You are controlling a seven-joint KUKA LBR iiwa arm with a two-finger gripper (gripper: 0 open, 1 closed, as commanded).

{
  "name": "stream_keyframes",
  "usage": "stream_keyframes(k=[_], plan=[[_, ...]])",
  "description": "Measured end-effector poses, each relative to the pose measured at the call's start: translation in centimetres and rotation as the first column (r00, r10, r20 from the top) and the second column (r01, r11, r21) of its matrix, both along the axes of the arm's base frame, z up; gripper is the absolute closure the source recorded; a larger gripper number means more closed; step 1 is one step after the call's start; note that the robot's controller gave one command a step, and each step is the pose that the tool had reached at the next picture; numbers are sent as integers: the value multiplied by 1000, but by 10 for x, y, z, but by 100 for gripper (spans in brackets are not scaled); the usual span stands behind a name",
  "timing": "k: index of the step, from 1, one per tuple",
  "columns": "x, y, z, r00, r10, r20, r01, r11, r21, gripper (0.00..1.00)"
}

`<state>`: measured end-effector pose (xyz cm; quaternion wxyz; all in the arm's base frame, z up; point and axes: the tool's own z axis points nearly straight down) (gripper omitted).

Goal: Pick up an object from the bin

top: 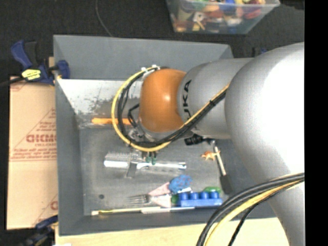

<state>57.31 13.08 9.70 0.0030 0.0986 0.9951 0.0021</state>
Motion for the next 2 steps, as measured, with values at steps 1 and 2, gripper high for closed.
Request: stream_keyframes(k=[1,2], plan=[[5,-4,-25,927,376,3,-376,927,-3,0],[5,-9,-19,1000,-31,2,31,1000,0,0]])
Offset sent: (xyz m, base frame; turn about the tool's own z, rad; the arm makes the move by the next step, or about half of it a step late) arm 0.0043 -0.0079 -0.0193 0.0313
